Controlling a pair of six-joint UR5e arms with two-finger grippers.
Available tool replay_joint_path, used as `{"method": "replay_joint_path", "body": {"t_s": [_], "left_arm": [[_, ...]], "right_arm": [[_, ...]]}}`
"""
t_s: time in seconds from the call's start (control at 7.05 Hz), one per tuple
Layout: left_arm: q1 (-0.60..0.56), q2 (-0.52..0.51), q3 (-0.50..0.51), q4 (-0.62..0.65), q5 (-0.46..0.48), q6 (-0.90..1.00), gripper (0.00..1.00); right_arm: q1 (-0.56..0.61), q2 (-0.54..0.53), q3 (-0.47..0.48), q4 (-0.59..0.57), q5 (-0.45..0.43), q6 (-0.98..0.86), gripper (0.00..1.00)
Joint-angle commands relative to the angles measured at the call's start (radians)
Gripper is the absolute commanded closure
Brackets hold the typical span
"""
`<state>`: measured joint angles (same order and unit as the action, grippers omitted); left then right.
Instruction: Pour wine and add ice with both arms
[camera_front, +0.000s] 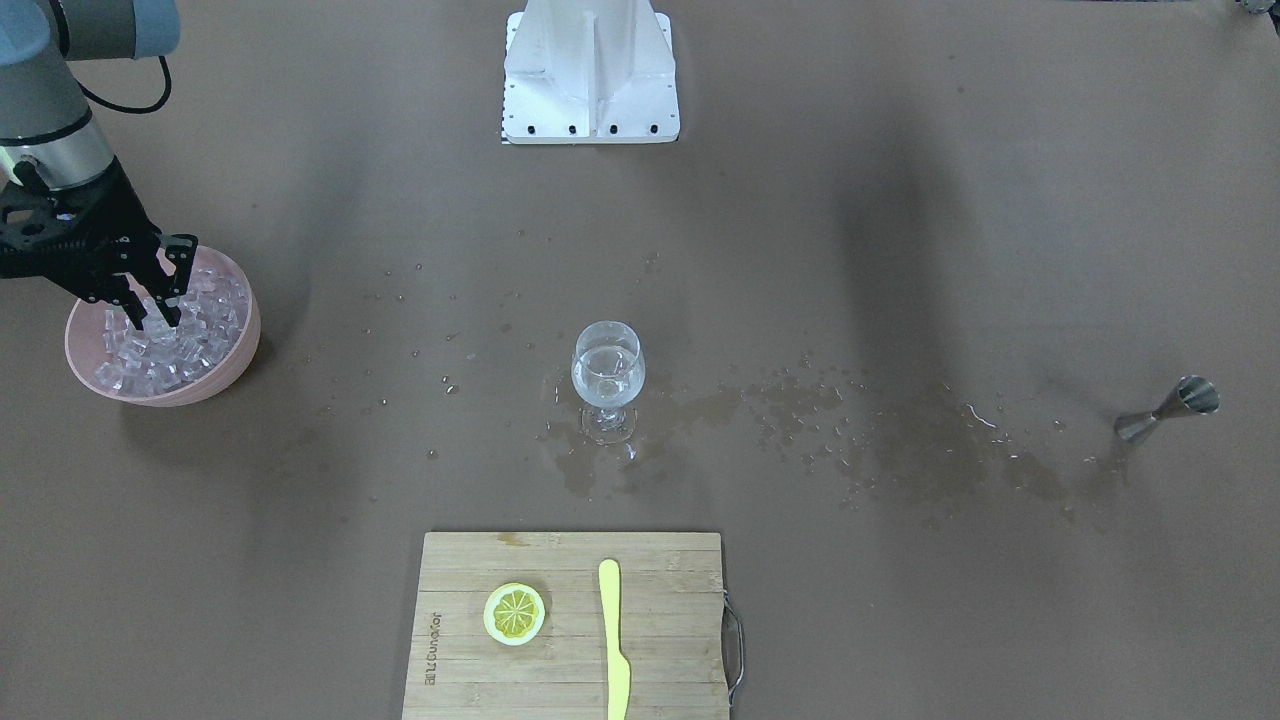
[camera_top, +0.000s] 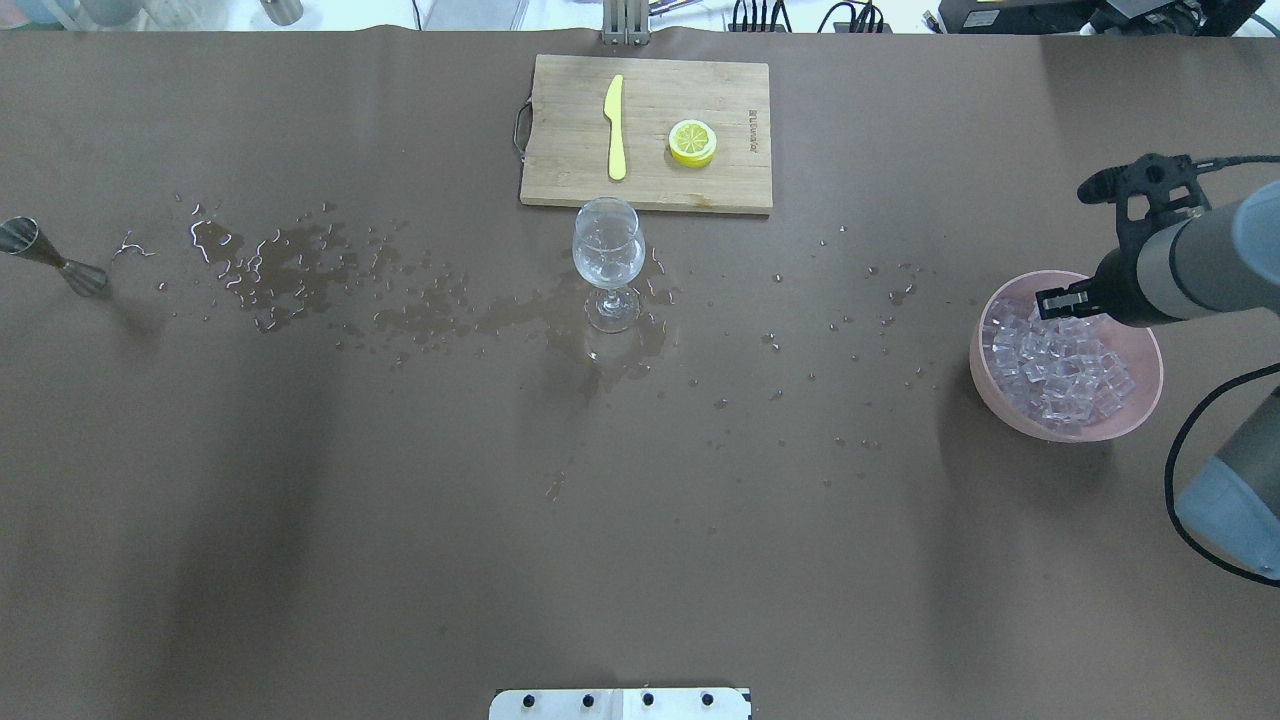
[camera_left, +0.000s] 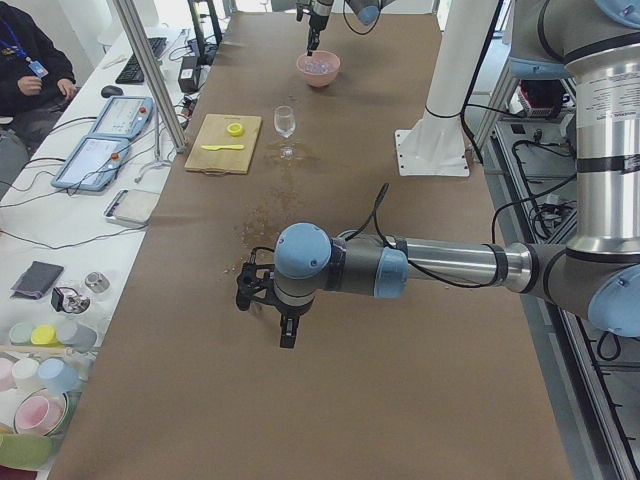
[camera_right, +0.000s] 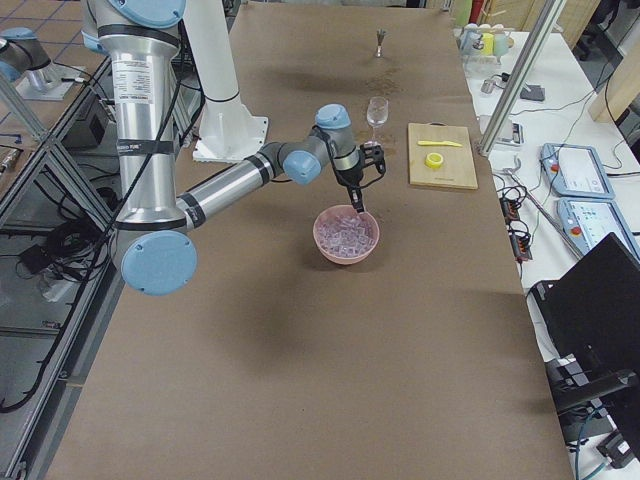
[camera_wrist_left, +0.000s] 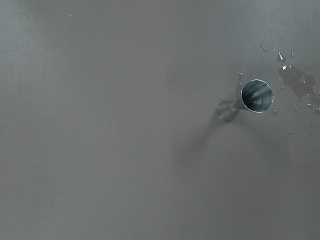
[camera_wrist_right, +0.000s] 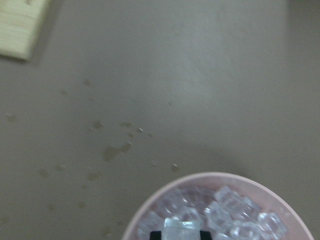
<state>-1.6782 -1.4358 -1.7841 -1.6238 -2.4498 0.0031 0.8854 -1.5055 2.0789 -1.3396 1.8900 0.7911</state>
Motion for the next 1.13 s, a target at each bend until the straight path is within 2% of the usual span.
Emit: {"method": "replay_joint_path", "body": {"t_s": [0.0, 0.14, 0.28, 0.43, 0.57, 0.71, 0.99], "left_arm": [[0.0, 0.0, 0.0, 0.001, 0.0, -0.002, 0.02], [0.0, 0.0, 0.0, 0.001, -0.002, -0.002, 0.02], [0.0, 0.0, -0.001, 0.001, -0.002, -0.002, 0.02], [0.0, 0.0, -0.002, 0.001, -0.002, -0.002, 0.02], [0.0, 0.0, -0.002, 0.001, -0.002, -0.002, 0.02], [0.0, 0.0, -0.002, 0.001, -0.002, -0.002, 0.02], [0.0, 0.0, -0.002, 0.001, -0.002, -0.002, 0.02]], "right_arm": [[-0.012, 0.235, 0.0, -0.009, 0.088, 0.029, 1.0], [-0.082, 0.32, -0.006, -0.01, 0.113, 0.197, 1.0], [-0.13, 0.425, -0.035, -0.071, 0.088, 0.277, 1.0], [-0.205, 0.546, -0.039, -0.281, -0.043, 0.28, 1.0], [-0.256, 0.629, -0.051, -0.435, -0.125, 0.28, 1.0], [-0.259, 0.69, -0.116, -0.453, -0.134, 0.284, 1.0], [-0.261, 0.865, -0.343, -0.455, -0.161, 0.326, 1.0]]}}
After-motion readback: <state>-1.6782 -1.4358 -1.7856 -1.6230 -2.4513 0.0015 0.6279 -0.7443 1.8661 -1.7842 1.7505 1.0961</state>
